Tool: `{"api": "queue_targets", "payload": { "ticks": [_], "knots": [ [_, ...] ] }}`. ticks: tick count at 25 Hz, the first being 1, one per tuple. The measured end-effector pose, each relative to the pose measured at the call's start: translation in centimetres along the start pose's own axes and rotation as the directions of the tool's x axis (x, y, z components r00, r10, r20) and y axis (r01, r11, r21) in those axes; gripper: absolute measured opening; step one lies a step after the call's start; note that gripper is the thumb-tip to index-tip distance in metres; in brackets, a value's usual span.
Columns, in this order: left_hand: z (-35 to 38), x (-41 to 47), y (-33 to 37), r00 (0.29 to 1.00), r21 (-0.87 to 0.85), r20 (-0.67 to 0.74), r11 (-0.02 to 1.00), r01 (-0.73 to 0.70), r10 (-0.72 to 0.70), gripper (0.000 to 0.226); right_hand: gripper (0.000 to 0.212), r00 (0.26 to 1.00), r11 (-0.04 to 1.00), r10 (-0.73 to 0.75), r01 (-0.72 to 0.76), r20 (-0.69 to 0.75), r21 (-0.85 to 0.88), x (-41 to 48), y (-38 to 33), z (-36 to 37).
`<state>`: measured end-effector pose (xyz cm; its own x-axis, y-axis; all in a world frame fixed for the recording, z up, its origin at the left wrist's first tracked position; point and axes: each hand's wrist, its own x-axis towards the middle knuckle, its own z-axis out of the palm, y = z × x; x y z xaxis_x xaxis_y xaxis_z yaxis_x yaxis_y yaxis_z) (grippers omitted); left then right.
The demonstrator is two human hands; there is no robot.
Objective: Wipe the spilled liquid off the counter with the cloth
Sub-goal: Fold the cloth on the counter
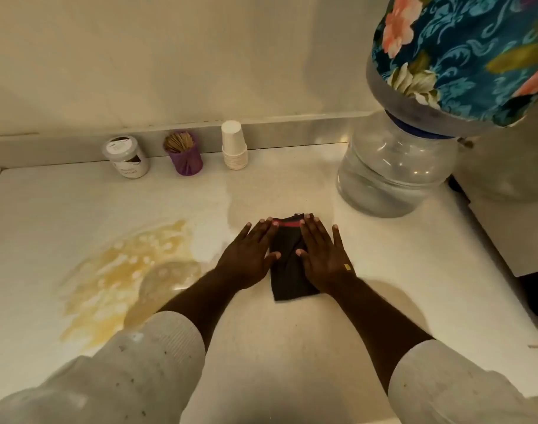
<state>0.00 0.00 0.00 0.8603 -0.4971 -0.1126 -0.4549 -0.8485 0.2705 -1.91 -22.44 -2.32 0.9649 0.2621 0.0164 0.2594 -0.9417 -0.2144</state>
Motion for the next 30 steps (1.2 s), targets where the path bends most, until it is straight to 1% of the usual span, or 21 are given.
{"api": "queue_targets", "payload": {
  "ticks": [1, 3, 4, 6, 8, 12, 13, 15, 16, 18, 21, 25, 27, 30],
  "knots": [
    [0.3, 0.8, 0.4, 1.000, -0.002, 0.014, 1.000, -0.004, 0.004, 0.070, 0.067, 0.999, 0.998, -0.016, 0.018, 0.039, -0.062, 0.7, 0.3, 0.5],
    [0.5, 2.4, 0.8, 0.997, 0.009, 0.075, 1.000, 0.016, -0.017, 0.068, 0.068, 0.985, 0.990, -0.001, 0.025, 0.170, -0.138, 2.3, 1.0, 0.9],
    [0.5, 3.0, 1.1, 0.994, 0.011, 0.110, 1.000, 0.027, -0.028, 0.068, 0.068, 0.976, 0.989, -0.002, 0.034, 0.219, -0.141, 3.0, 1.3, 0.8],
    [0.6, 3.9, 1.0, 0.987, 0.022, 0.156, 0.999, 0.046, -0.049, 0.069, 0.067, 0.966, 0.989, -0.022, 0.058, 0.256, -0.134, 3.9, 1.8, 1.0],
    [0.5, 4.3, 0.6, 0.982, -0.005, 0.171, 0.997, 0.080, -0.078, 0.071, 0.067, 0.964, 0.994, -0.031, 0.058, 0.266, -0.095, 4.1, 2.3, 1.0],
    [0.5, 4.9, 0.7, 0.993, -0.075, 0.063, 0.991, 0.108, -0.104, 0.067, 0.065, 0.977, 1.000, -0.010, 0.010, 0.212, 0.003, 4.6, 2.1, 0.8],
    [0.3, 5.3, 0.6, 0.994, -0.088, 0.032, 0.990, 0.111, -0.108, 0.062, 0.062, 0.982, 0.999, 0.000, -0.007, 0.191, 0.035, 4.8, 1.9, 0.5],
    [0.0, 6.1, 0.6, 0.994, -0.078, -0.019, 0.992, 0.102, -0.103, 0.043, 0.051, 0.989, 0.997, 0.017, -0.028, 0.146, 0.073, 5.4, 1.5, -0.1],
    [-0.1, 6.3, 0.6, 0.994, -0.075, -0.026, 0.992, 0.106, -0.108, 0.035, 0.044, 0.992, 0.997, 0.018, -0.028, 0.128, 0.073, 5.5, 1.4, -0.4],
    [-0.2, 6.2, 0.7, 0.992, -0.092, -0.028, 0.988, 0.122, -0.125, 0.026, 0.034, 0.993, 0.998, 0.013, -0.020, 0.116, 0.056, 5.5, 1.0, -0.8],
    [-0.4, 5.4, 0.7, 0.985, -0.166, -0.013, 0.972, 0.167, -0.172, 0.025, 0.029, 0.993, 0.998, -0.008, 0.001, 0.115, 0.065, 5.3, 0.6, -1.5],
    [-1.8, 3.5, -0.3, 0.983, -0.178, -0.018, 0.968, 0.177, -0.183, 0.026, 0.027, 0.995, 0.993, -0.052, 0.043, 0.087, 0.107, 5.5, -1.2, -2.7],
    [-3.3, 2.0, -1.3, 0.982, -0.159, -0.045, 0.972, 0.175, -0.184, 0.025, 0.026, 0.994, 0.986, -0.096, 0.089, 0.043, 0.139, 5.7, -3.0, -3.4],
    [-6.5, -0.7, -3.0, 0.974, -0.154, -0.121, 0.973, 0.173, -0.192, 0.025, 0.031, 0.988, 0.978, -0.156, 0.156, -0.014, 0.140, 6.8, -6.4, -5.0]
  ]
}}
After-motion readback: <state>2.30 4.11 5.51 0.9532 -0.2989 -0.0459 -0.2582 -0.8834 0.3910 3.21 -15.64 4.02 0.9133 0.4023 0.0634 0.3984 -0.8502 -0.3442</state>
